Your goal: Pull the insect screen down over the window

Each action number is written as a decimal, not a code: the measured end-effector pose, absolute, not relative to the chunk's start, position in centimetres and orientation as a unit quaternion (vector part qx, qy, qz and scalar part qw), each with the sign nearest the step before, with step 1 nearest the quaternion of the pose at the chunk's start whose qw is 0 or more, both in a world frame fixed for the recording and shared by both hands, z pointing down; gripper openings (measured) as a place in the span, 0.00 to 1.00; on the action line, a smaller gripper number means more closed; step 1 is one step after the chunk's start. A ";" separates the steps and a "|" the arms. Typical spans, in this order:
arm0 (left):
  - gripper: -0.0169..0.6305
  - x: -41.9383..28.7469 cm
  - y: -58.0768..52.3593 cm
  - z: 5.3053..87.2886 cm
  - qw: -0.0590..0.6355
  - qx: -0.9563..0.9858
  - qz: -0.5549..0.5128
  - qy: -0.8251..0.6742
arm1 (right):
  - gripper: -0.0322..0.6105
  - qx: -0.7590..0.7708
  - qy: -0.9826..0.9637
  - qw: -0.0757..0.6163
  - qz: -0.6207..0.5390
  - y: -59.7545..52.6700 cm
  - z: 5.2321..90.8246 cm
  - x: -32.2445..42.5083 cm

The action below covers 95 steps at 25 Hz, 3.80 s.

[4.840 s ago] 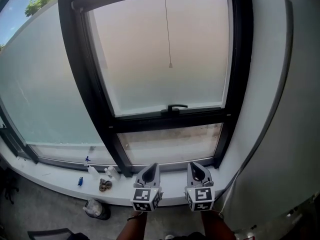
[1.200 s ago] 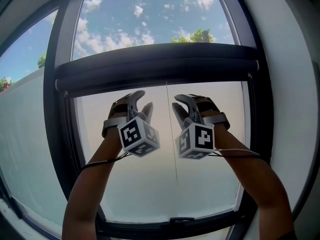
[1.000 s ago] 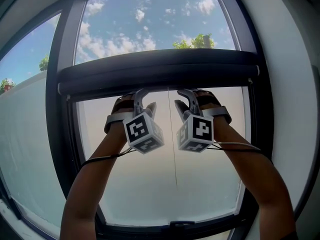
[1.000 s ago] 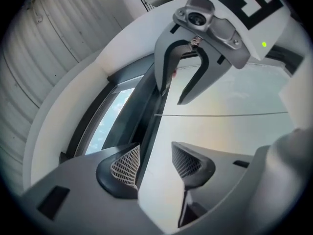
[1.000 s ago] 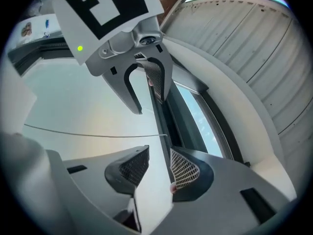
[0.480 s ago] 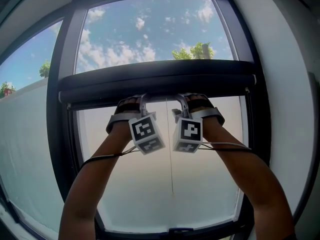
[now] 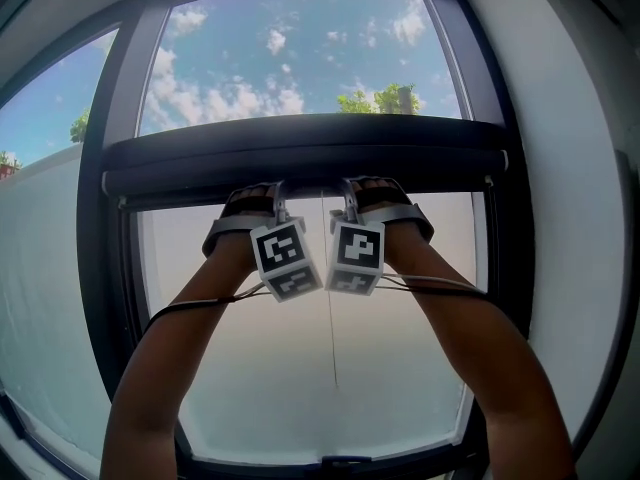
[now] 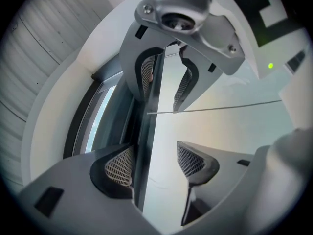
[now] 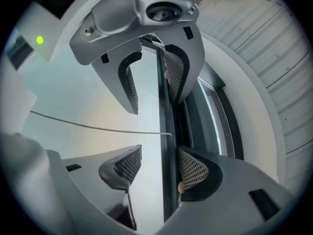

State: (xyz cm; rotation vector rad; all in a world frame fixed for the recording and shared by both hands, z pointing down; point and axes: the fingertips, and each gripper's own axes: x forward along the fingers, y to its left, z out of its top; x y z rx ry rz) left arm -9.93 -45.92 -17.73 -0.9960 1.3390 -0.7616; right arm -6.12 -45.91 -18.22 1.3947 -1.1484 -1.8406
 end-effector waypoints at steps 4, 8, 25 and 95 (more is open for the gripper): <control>0.42 -10.0 -46.4 -17.9 0.607 -0.422 -0.344 0.579 | 0.38 0.512 -0.416 0.308 -0.686 -46.4 -17.9 -5.7; 0.42 -9.9 -46.6 -17.7 0.598 -0.425 -0.364 0.574 | 0.40 0.500 -0.414 0.345 -0.678 -46.6 -17.7 -5.5; 0.42 -9.7 -46.1 -17.0 0.571 -0.469 -0.382 0.555 | 0.43 0.479 -0.449 0.376 -0.654 -46.4 -16.7 -5.5; 0.34 -9.0 -43.0 10.4 0.371 -0.689 -0.491 0.383 | 0.43 0.300 -0.610 0.519 -0.518 -43.2 10.6 -4.5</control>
